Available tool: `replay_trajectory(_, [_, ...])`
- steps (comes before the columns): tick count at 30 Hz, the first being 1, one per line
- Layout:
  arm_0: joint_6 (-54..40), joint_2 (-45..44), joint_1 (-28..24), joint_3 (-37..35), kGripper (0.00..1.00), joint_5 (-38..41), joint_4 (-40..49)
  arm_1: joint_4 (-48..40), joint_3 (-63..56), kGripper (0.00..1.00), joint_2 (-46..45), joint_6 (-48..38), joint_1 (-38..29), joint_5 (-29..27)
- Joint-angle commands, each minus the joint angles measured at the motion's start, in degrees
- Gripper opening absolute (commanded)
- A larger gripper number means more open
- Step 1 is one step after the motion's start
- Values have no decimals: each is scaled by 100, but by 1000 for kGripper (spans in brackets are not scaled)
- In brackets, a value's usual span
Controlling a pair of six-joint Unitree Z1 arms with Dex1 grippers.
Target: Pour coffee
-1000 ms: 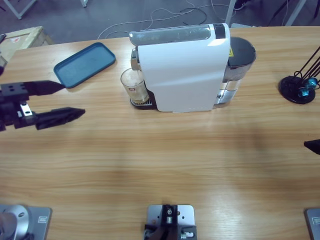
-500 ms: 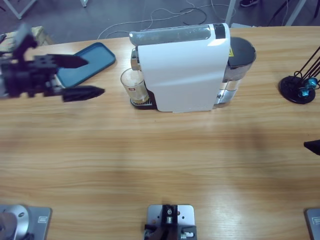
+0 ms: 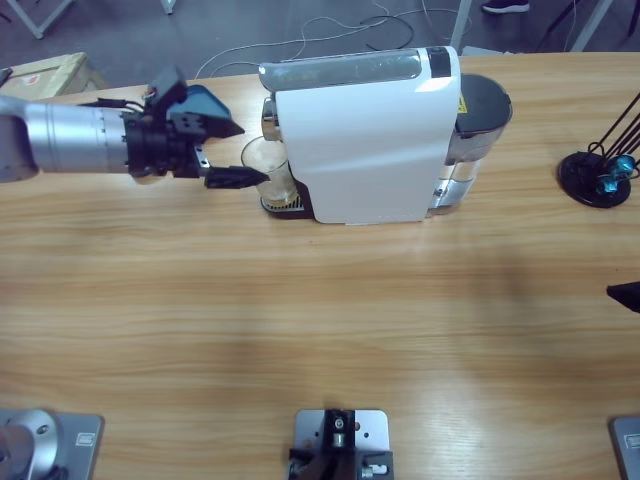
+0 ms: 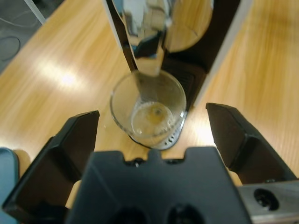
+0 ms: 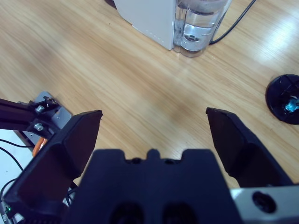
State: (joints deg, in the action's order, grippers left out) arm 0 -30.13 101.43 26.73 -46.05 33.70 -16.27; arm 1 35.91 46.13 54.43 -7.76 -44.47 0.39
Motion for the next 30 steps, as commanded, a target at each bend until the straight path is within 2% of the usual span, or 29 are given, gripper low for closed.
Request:
replay_trajectory(1, [-63,649,99,-115,982,23,-177,39,-16,1000,119,-32,-69,119])
replay_trajectory(18, [-47,1095,254,-324,982,-20,-446,48,15,1000,208,-59,-69,119])
replay_trajectory(25, [-63,1102,333,-262,982,-267,-446,48,10,1000,182,-74,-68,119])
replay_trajectory(26, [-56,1107,333,-268,958,-267,-447,48,10,1000,187,-78,-71,119])
replay_trajectory(27, [-45,1116,333,-280,859,-275,-447,48,10,1000,191,-85,-68,119])
replay_trajectory(30, [-89,1134,333,-254,306,-174,-535,48,10,1000,199,-90,-66,119])
